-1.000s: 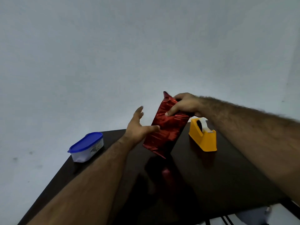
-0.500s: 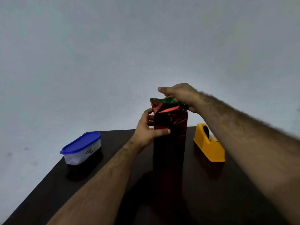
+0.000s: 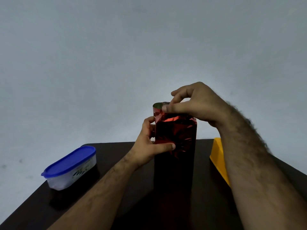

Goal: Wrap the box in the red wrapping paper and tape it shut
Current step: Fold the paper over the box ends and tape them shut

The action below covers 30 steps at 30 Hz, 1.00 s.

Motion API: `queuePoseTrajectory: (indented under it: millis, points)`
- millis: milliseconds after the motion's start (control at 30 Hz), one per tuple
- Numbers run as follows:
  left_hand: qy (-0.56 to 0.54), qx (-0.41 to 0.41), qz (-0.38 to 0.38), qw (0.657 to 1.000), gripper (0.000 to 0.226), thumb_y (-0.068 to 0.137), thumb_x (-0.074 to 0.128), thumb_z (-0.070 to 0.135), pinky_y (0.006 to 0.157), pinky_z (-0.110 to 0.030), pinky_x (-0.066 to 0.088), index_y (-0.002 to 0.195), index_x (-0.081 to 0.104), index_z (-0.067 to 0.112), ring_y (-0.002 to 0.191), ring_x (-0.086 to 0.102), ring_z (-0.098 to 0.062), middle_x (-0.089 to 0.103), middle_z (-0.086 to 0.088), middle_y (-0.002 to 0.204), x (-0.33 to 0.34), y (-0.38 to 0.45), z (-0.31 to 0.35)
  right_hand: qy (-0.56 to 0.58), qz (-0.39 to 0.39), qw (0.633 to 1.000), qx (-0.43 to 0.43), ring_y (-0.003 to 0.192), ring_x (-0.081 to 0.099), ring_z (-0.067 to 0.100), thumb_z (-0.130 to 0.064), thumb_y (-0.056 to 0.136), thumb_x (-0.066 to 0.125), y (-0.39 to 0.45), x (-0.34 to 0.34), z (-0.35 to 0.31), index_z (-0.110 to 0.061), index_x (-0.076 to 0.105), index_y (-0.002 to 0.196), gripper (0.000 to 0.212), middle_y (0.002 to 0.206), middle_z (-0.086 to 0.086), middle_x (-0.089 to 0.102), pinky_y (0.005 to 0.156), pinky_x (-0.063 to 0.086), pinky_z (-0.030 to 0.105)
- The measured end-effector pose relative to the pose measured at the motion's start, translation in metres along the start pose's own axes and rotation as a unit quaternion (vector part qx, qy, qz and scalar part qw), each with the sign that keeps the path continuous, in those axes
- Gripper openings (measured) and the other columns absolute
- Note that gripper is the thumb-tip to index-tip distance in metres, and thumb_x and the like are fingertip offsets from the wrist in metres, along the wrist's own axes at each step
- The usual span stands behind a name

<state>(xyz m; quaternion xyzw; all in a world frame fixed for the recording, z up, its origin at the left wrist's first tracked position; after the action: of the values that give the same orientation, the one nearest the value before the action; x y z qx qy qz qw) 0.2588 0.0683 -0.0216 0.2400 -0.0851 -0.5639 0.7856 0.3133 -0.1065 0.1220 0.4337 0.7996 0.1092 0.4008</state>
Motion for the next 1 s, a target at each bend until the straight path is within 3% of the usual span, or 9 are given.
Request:
queuePoseTrajectory:
  millis: [100, 233, 367, 500, 633, 733, 800, 900, 1000]
  points:
    - [0.016, 0.002, -0.001, 1.0, 0.092, 0.076, 0.094, 0.012, 0.095, -0.043, 0.063, 0.143, 0.038, 0.043, 0.126, 0.062, -0.017, 0.06, 0.0, 0.137, 0.004, 0.0, 0.003, -0.02, -0.021, 1.0, -0.008, 0.113, 0.063, -0.001, -0.037, 0.069, 0.094, -0.002, 0.005, -0.002, -0.026, 0.083, 0.074, 0.017, 0.121, -0.016, 0.069, 0.1, 0.055, 0.039]
    - [0.043, 0.006, -0.006, 0.999, 0.096, 0.073, 0.096, 0.02, 0.094, -0.043, 0.063, 0.143, 0.035, 0.046, 0.126, 0.062, -0.019, 0.061, 0.0, 0.136, 0.009, 0.001, 0.009, -0.085, 0.001, 0.996, 0.003, 0.107, 0.066, 0.001, -0.033, 0.075, 0.086, 0.003, 0.022, -0.004, -0.029, 0.081, 0.069, 0.009, 0.117, -0.021, 0.07, 0.099, 0.055, 0.039]
    - [0.03, -0.007, 0.005, 1.0, 0.097, 0.076, 0.095, 0.016, 0.088, -0.031, 0.063, 0.146, 0.032, 0.04, 0.126, 0.062, -0.016, 0.059, 0.001, 0.137, 0.006, -0.003, 0.008, -0.057, 0.124, 0.99, -0.03, 0.109, 0.065, 0.003, -0.038, 0.073, 0.076, 0.004, 0.032, -0.015, -0.03, 0.076, 0.064, 0.012, 0.109, -0.023, 0.073, 0.102, 0.05, 0.046]
    - [0.011, -0.018, 0.003, 1.0, 0.098, 0.079, 0.093, 0.012, 0.086, -0.026, 0.061, 0.147, 0.029, 0.039, 0.126, 0.062, -0.014, 0.057, 0.003, 0.14, 0.006, -0.006, 0.007, -0.053, 0.234, 0.969, -0.061, 0.113, 0.063, 0.008, -0.052, 0.084, 0.071, -0.007, 0.028, -0.024, -0.029, 0.068, 0.07, 0.027, 0.102, -0.019, 0.069, 0.113, 0.04, 0.052]
    - [0.032, -0.01, -0.002, 0.999, 0.101, 0.076, 0.095, 0.017, 0.097, -0.034, 0.061, 0.147, 0.028, 0.042, 0.132, 0.058, -0.015, 0.056, 0.004, 0.14, 0.008, -0.006, 0.008, -0.216, 0.152, 0.964, 0.038, 0.119, 0.054, 0.012, -0.083, 0.07, 0.067, -0.01, 0.027, -0.023, -0.029, 0.072, 0.069, 0.055, 0.103, -0.018, 0.06, 0.123, 0.013, 0.06]
    - [0.052, 0.001, -0.012, 0.999, 0.101, 0.075, 0.096, 0.02, 0.1, -0.038, 0.06, 0.147, 0.028, 0.044, 0.131, 0.059, -0.015, 0.056, 0.007, 0.138, 0.01, -0.005, 0.01, -0.23, 0.112, 0.966, 0.027, 0.131, 0.051, 0.012, -0.058, 0.077, 0.077, -0.006, 0.034, -0.025, -0.03, 0.074, 0.071, 0.028, 0.117, -0.021, 0.065, 0.123, 0.004, 0.063]
    - [0.06, 0.004, -0.015, 0.998, 0.1, 0.076, 0.096, 0.021, 0.099, -0.038, 0.061, 0.146, 0.028, 0.044, 0.129, 0.059, -0.015, 0.056, 0.007, 0.137, 0.011, -0.005, 0.012, -0.182, 0.148, 0.972, -0.015, 0.13, 0.053, 0.006, -0.045, 0.078, 0.079, -0.005, 0.035, -0.026, -0.031, 0.073, 0.067, 0.019, 0.124, -0.025, 0.065, 0.123, 0.01, 0.062]
    - [0.036, -0.011, -0.013, 0.999, 0.101, 0.075, 0.096, 0.019, 0.098, -0.04, 0.062, 0.147, 0.029, 0.044, 0.129, 0.061, -0.02, 0.057, 0.003, 0.139, 0.007, -0.005, 0.01, -0.034, 0.24, 0.967, -0.077, 0.123, 0.057, -0.002, -0.05, 0.078, 0.077, -0.004, 0.021, -0.021, -0.033, 0.074, 0.071, 0.019, 0.123, -0.023, 0.068, 0.114, 0.036, 0.056]
    - [0.014, -0.027, -0.006, 1.0, 0.099, 0.074, 0.097, 0.016, 0.096, -0.041, 0.062, 0.146, 0.034, 0.043, 0.129, 0.063, -0.022, 0.061, 0.001, 0.139, -0.005, -0.004, 0.007, -0.007, 0.238, 0.97, -0.036, 0.117, 0.064, 0.003, -0.046, 0.079, 0.076, 0.004, -0.006, 0.004, -0.03, 0.077, 0.075, 0.016, 0.11, -0.019, 0.074, 0.104, 0.05, 0.044]
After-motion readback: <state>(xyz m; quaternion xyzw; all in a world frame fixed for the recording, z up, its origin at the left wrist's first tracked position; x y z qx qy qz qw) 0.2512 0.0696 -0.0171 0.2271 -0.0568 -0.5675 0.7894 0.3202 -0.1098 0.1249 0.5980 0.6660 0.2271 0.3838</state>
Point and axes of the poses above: each hand's wrist, its own y-axis towards the middle knuckle, its own x-axis out of the palm, z = x × y, the point moved 5 cm from there along y, towards the middle knuckle
